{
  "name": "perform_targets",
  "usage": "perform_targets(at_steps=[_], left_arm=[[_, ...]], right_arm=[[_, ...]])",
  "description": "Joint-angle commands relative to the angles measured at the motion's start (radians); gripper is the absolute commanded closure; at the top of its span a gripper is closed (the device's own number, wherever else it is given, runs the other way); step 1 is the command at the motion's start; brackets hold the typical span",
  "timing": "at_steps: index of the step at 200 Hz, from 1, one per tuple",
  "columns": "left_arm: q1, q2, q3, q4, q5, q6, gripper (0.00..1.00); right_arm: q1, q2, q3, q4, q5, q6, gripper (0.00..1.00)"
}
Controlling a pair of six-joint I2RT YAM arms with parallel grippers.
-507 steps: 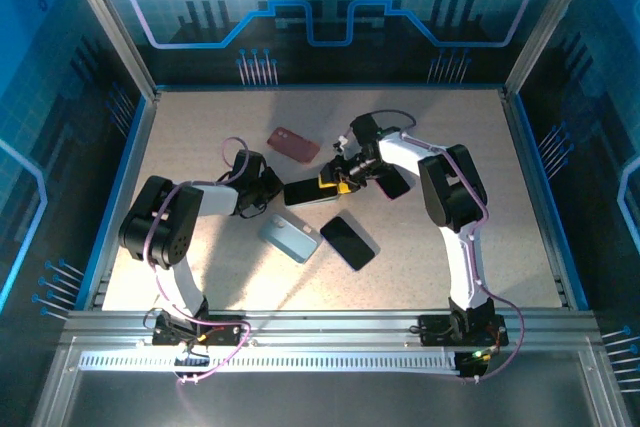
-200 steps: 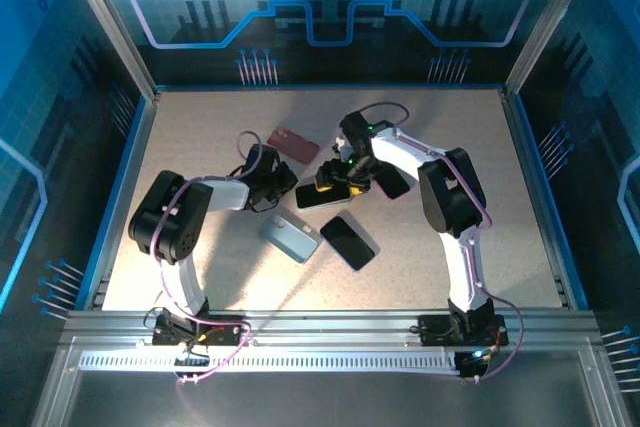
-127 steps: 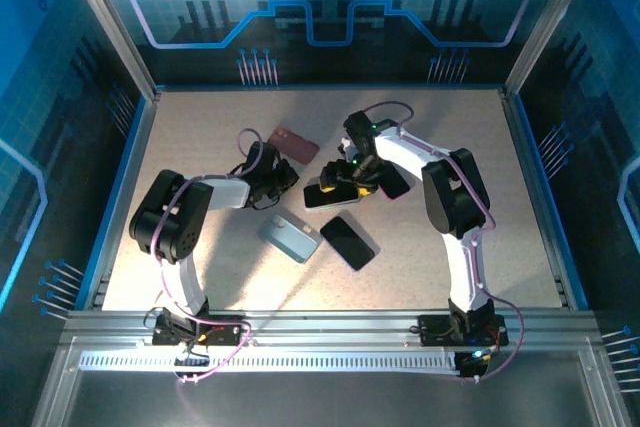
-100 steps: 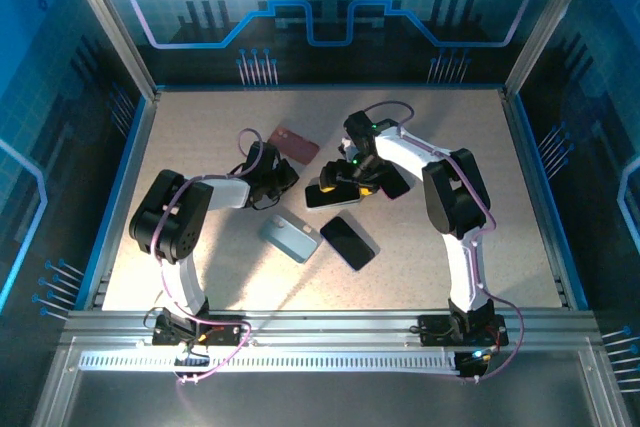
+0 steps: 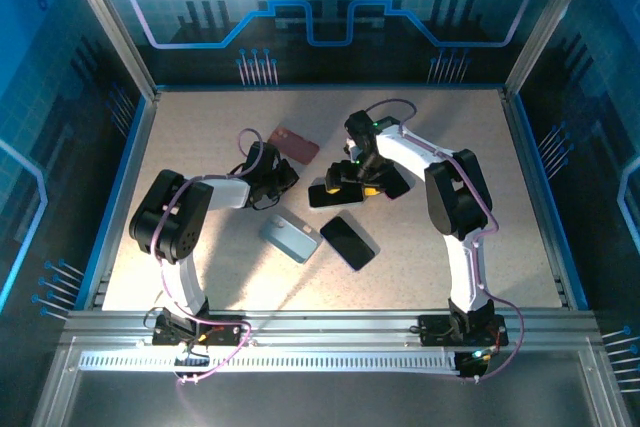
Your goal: Put the phone into the phone case
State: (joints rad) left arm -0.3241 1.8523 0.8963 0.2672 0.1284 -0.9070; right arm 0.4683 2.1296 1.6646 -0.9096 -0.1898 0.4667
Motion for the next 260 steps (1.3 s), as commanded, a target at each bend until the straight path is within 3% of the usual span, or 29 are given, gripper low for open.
perform_targets(at_steps=[1,46,66,79,84,93,107,173,260], left_arm=[[-0.009,-0.034,0.003,-0.020,0.007,0.032,1.00],[-0.012,-0.067,-0.002,-0.058,0.012,0.052,1.00],[-0.024,-0.093,-0.007,-0.089,0.016,0.058,1.00],[-0.036,-0.109,-0.011,-0.114,0.017,0.062,1.00],[-0.043,-0.115,-0.012,-0.123,0.017,0.063,1.00],[-0.053,-0.124,-0.016,-0.139,0.019,0.066,1.00],[-0.070,-0.133,-0.024,-0.159,0.021,0.063,1.00],[-0.101,-0.164,-0.082,-0.194,0.018,0.022,1.00],[-0.112,-0.145,-0.068,-0.214,0.015,0.018,1.00]], right_arm=[[-0.005,-0.044,0.025,-0.054,0.041,0.013,0.00],[-0.012,-0.119,-0.028,-0.020,0.050,0.019,0.00],[-0.025,-0.173,-0.099,0.034,0.025,0.019,0.09],[-0.034,-0.211,-0.164,0.088,-0.013,0.013,0.29],[-0.037,-0.220,-0.185,0.102,-0.022,0.011,0.41],[-0.041,-0.237,-0.228,0.137,-0.038,0.002,0.71],[-0.047,-0.261,-0.289,0.185,-0.038,0.000,1.00],[-0.111,-0.267,-0.453,0.357,-0.125,-0.007,1.00],[-0.139,-0.239,-0.468,0.417,-0.156,-0.013,1.00]])
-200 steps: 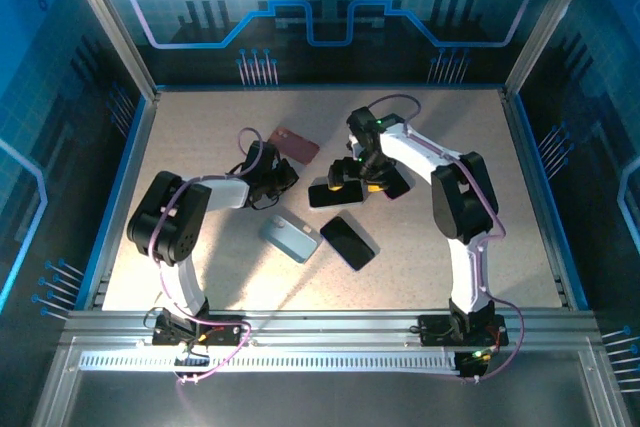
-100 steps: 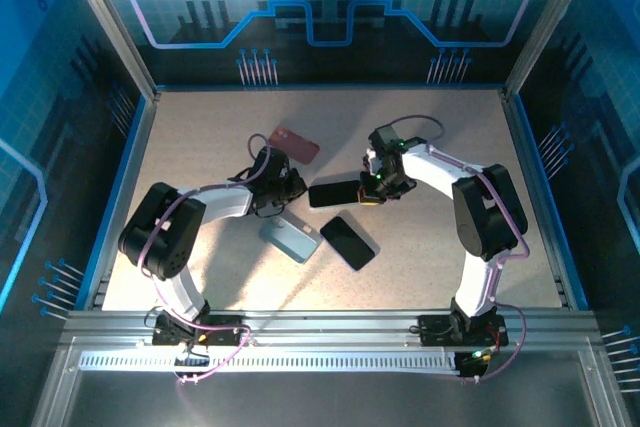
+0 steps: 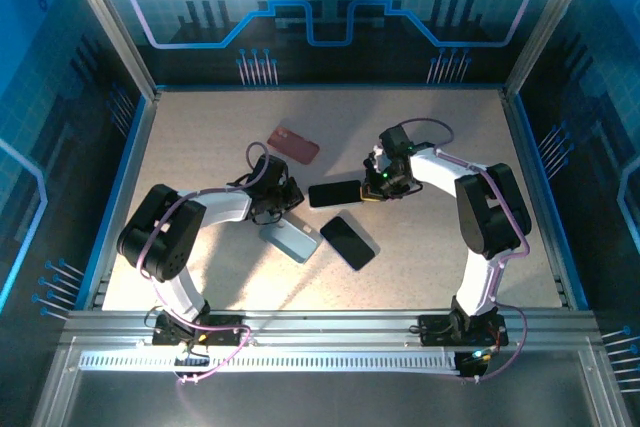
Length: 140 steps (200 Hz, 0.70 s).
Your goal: Put the phone into the phone case
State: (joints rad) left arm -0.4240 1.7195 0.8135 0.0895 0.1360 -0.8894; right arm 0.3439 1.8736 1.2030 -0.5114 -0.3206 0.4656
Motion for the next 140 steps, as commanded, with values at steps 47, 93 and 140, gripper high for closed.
perform_targets(at_steps=[47,93,140], left_arm=[[-0.013,0.006,0.018,-0.030,0.010,-0.005,1.00],[-0.015,0.013,0.023,-0.025,0.010,-0.004,1.00],[-0.020,0.029,0.031,-0.014,0.013,-0.009,1.00]], right_arm=[[-0.014,0.043,-0.014,0.021,-0.029,-0.011,1.00],[-0.014,0.051,-0.017,0.017,-0.023,-0.010,1.00],[0.014,0.077,-0.033,0.019,0.018,0.003,1.00]])
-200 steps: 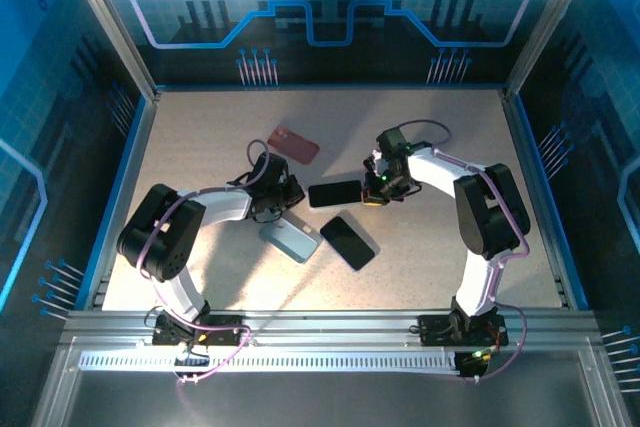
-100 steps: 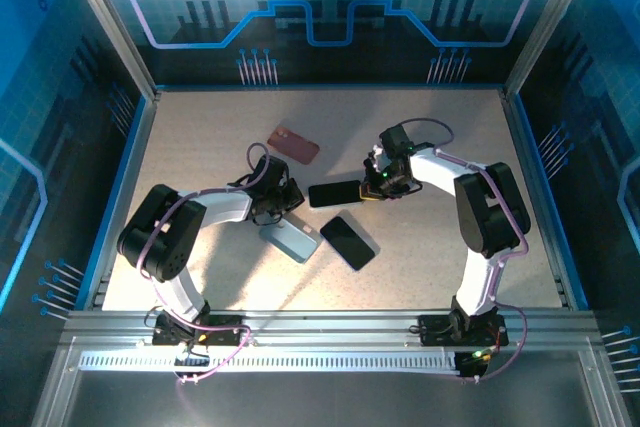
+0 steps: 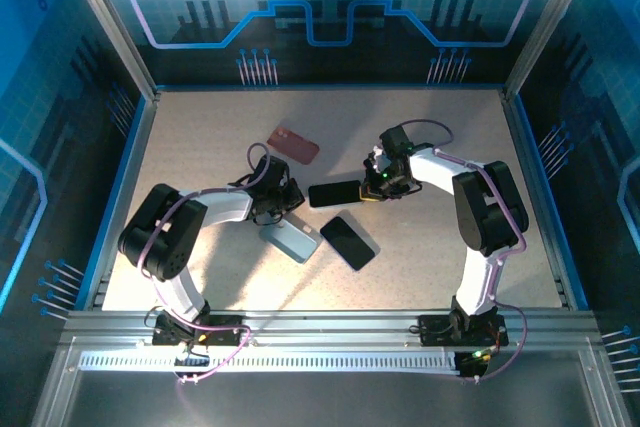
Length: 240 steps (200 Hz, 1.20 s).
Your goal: Put the phone into the phone case
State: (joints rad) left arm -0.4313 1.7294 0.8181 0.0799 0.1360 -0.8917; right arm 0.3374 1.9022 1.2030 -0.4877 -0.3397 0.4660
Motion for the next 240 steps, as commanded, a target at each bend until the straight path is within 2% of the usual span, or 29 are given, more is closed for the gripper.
perform_targets(at_steps=[1,75,148,240], left_arm=[[-0.013,0.019,0.027,-0.005,0.013,-0.007,1.00],[-0.030,0.059,0.044,0.018,0.022,-0.021,1.00],[-0.031,0.074,0.060,0.021,0.017,-0.025,1.00],[-0.032,0.053,0.049,-0.031,-0.041,0.005,1.00]], right_arm=[[0.021,0.049,-0.034,-0.006,0.038,0.002,1.00],[0.067,0.087,-0.068,0.032,0.069,0.039,1.00],[0.103,0.123,-0.097,0.079,0.036,0.066,1.00],[0.043,-0.077,-0.006,-0.057,0.097,0.001,1.00]])
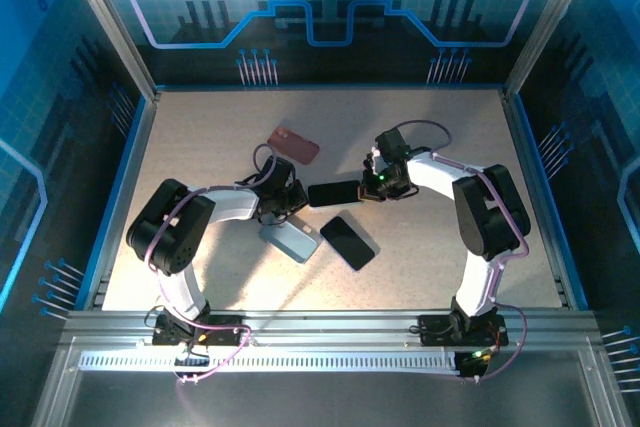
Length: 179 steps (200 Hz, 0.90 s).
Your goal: Put the phone into the phone case
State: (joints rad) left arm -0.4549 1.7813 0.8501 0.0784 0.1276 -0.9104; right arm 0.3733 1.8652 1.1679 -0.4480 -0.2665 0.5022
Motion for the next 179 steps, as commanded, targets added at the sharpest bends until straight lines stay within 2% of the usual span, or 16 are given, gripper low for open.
perform_targets(at_steps=[1,109,179], left_arm=[[-0.008,0.001,0.017,-0.029,-0.034,0.023,1.00],[-0.007,0.001,0.017,-0.048,-0.045,0.037,1.00],[-0.007,-0.001,0.016,-0.046,-0.044,0.038,1.00]], right_arm=[[0.007,-0.041,0.030,-0.099,0.024,-0.036,1.00],[0.006,-0.017,0.031,-0.064,-0.020,-0.013,1.00],[0.013,0.058,0.039,-0.052,-0.025,-0.018,1.00]])
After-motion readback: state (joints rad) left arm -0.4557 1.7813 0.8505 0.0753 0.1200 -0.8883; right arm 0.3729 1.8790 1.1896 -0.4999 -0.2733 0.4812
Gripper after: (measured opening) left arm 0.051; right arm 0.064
